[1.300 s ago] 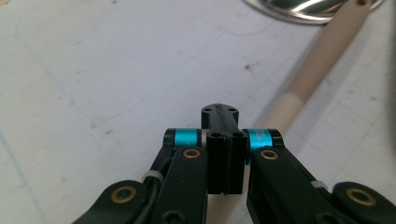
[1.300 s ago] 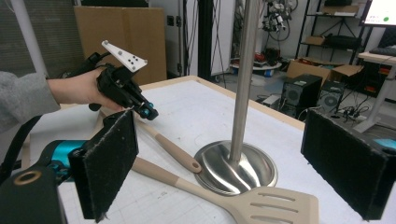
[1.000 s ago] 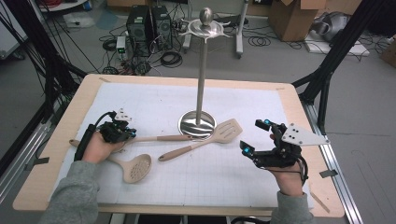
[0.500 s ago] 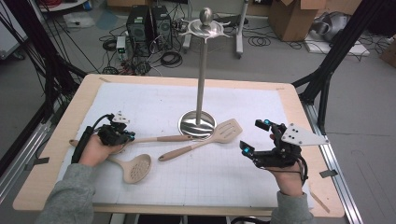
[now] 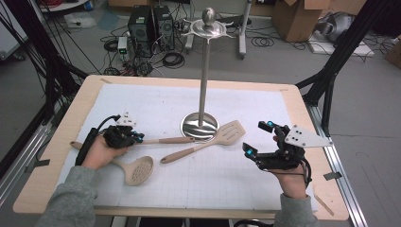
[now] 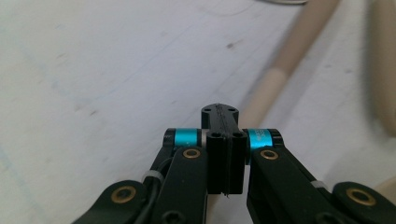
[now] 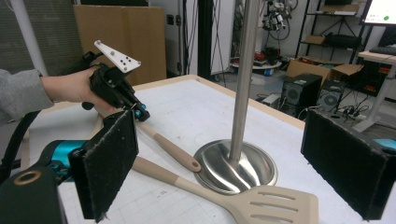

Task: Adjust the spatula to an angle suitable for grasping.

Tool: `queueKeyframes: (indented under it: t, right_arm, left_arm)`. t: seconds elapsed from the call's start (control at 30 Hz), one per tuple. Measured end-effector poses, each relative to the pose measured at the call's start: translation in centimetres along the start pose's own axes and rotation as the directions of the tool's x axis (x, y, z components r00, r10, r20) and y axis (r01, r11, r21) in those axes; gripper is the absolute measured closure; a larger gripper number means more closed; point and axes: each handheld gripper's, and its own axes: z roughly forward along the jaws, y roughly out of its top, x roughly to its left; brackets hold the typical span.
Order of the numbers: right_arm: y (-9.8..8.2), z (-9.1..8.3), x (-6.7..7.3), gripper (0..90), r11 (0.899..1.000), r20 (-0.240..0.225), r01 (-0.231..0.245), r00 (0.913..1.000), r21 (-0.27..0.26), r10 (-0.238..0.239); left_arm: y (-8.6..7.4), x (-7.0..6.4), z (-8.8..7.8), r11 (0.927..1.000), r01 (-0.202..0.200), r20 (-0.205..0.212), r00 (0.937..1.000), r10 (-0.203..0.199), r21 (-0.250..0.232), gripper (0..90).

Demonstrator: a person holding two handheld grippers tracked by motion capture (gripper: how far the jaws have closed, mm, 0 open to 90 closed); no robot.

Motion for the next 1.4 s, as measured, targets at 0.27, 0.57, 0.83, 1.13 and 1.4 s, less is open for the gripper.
queueKeyframes:
  t: [0.27, 0.57, 0.83, 1.13, 1.4]
  right_arm:
    - [0.0, 0.0, 0.0, 9.9, 1.0, 0.0, 0.001, 1.0, 0.001, -0.001]
    - [0.0, -0.2, -0.1, 9.9, 1.0, -0.001, -0.005, 1.0, -0.012, 0.005]
    - [0.1, -0.2, -0.1, 9.9, 1.0, -0.004, -0.001, 1.0, -0.013, 0.001]
    - [0.0, -0.1, 0.0, 9.9, 1.0, -0.005, -0.005, 1.0, -0.008, 0.005]
    - [0.0, -0.1, 0.0, 9.9, 1.0, -0.004, -0.002, 1.0, -0.006, 0.001]
  left_arm:
    - [2.6, -2.9, 2.2, 0.9973, -0.073, 0.093, 0.993, 0.074, -0.005, 89.5]
    - [3.8, -4.0, 4.3, 0.9923, -0.119, 0.124, 0.9857, 0.113, 0.036, 89.5]
    - [3.9, -4.3, 5.2, 0.9918, -0.122, 0.133, 0.9843, 0.115, 0.04, 89.5]
    - [4.3, -4.3, 5.4, 0.9884, -0.148, 0.127, 0.9816, 0.143, 0.035, 89.5]
    - [4.4, -4.7, 5.9, 0.9851, -0.164, 0.142, 0.9776, 0.155, 0.052, 89.5]
